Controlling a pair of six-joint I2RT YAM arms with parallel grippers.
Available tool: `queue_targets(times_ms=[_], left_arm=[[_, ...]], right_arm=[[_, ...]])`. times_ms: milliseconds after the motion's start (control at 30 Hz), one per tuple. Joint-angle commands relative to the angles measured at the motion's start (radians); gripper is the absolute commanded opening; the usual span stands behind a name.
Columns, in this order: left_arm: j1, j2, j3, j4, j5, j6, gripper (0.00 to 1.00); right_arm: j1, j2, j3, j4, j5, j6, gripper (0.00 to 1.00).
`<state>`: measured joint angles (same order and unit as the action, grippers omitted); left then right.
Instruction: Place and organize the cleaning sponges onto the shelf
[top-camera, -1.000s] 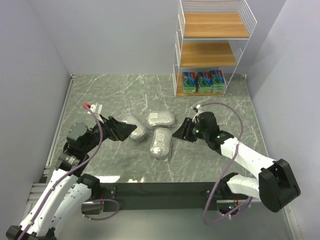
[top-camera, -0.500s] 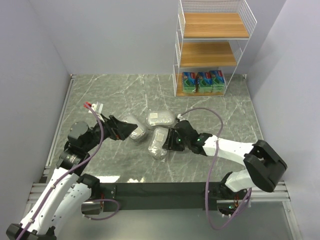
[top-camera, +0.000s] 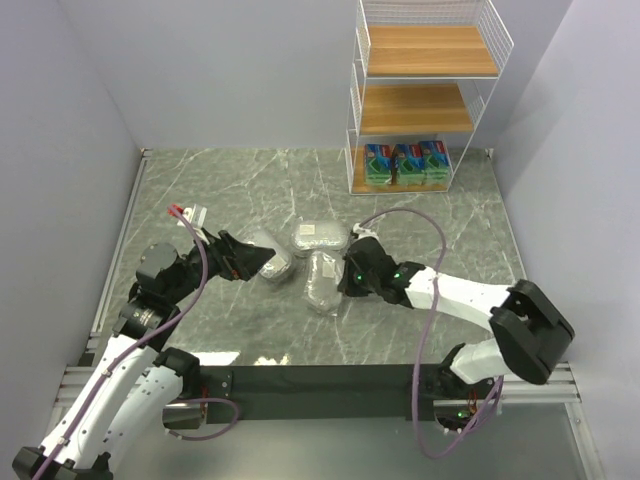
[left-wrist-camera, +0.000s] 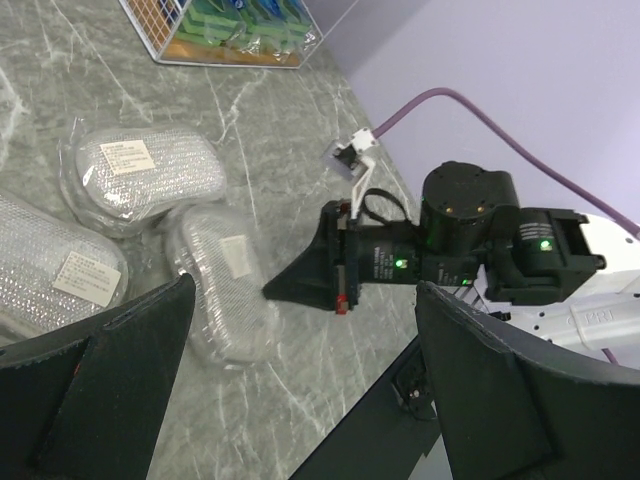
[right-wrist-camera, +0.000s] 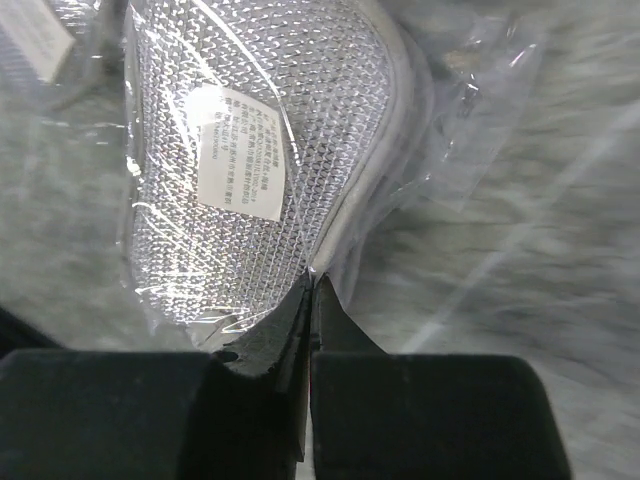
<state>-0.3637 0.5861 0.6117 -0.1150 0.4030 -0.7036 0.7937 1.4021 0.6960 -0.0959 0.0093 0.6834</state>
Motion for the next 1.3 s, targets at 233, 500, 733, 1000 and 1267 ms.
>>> queue_targets(times_ms=[233, 500, 733, 1000, 1267], left_arm=[[-0.003, 0.041, -0.012, 0.107, 0.045, -0.042, 0.98], [-0.003, 0.038, -0.003, 0.101, 0.043, -0.040, 0.98], [-0.004, 0.011, 0.002, 0.075, 0.028, -0.033, 0.98], [-0.004, -0.023, -0.003, 0.040, 0.013, -0.017, 0.99], [-0.004, -0.028, -0.015, 0.055, 0.022, -0.025, 0.99]], right_arm=[[-0.082, -0.167, 0.099, -0.401, 0.297, -0.208, 0.00], [-0.266, -0.091, 0.200, -0.381, 0.299, -0.312, 0.00], [-0.283, 0.145, 0.394, -0.352, 0.149, -0.517, 0.00], [-0.281, 0.314, 0.542, -0.331, -0.068, -0.731, 0.00], [-0.283, 0.351, 0.712, -0.366, 0.064, -0.766, 0.21]])
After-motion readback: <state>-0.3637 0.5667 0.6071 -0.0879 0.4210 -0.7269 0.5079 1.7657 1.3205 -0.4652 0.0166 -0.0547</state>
